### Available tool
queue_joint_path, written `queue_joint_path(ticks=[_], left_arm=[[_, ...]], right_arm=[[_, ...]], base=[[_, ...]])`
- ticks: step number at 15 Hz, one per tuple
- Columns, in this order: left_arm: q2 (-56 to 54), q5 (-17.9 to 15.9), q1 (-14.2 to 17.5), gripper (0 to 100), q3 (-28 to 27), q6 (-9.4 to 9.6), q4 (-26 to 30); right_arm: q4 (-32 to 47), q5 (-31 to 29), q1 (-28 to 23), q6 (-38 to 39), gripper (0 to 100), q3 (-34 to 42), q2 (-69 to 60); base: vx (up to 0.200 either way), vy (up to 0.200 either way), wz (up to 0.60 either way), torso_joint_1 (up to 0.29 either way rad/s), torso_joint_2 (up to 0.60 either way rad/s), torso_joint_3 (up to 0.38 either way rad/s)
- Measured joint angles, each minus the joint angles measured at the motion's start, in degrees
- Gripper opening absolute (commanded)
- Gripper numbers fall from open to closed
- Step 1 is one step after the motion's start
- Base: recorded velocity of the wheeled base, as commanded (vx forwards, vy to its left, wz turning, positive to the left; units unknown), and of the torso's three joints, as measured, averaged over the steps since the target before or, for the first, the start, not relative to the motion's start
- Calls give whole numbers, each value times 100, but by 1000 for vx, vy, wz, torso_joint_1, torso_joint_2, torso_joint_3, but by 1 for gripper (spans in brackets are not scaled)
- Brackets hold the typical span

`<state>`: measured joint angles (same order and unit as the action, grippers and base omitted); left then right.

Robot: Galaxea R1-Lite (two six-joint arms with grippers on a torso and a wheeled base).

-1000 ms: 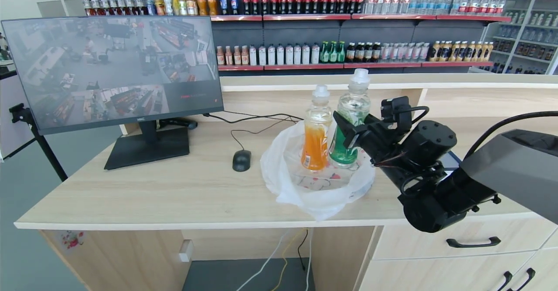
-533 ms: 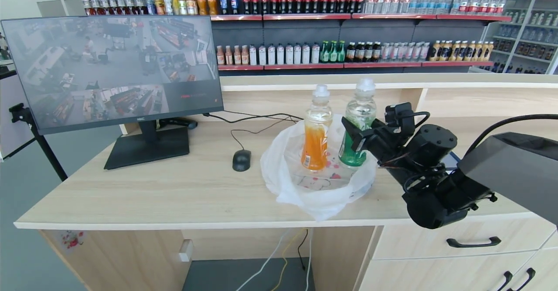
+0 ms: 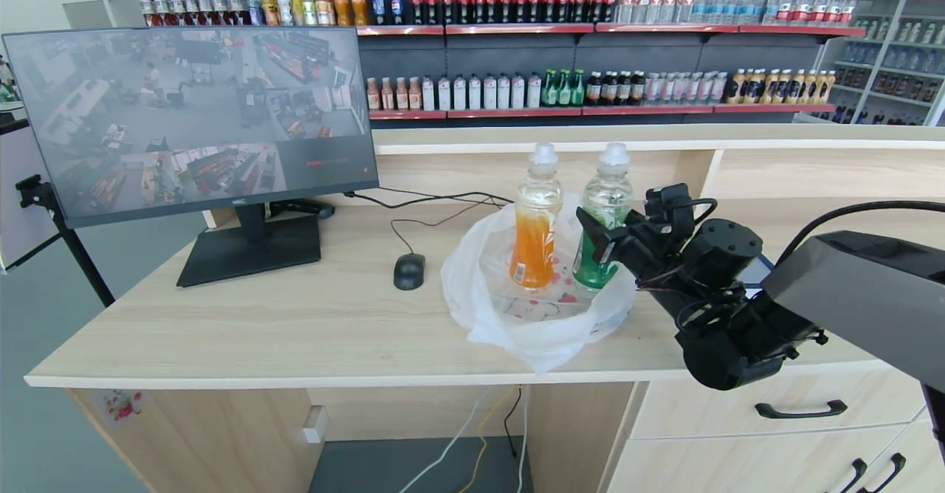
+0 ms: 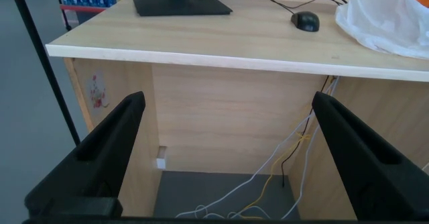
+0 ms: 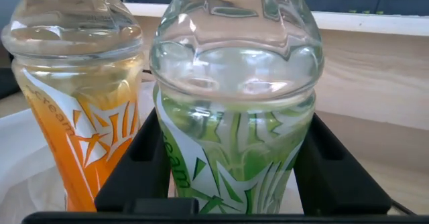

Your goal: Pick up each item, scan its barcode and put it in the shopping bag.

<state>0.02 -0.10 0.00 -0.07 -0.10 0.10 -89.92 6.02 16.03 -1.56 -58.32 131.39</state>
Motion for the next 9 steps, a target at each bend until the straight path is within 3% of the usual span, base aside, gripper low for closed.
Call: queue_joint_path(ticks=[9], left_arm=[[0,0,0,100,0,2,0]], right_arm=[[-24,21,20,-2,0,149,105]], base=[[0,0,0,0,0,0]])
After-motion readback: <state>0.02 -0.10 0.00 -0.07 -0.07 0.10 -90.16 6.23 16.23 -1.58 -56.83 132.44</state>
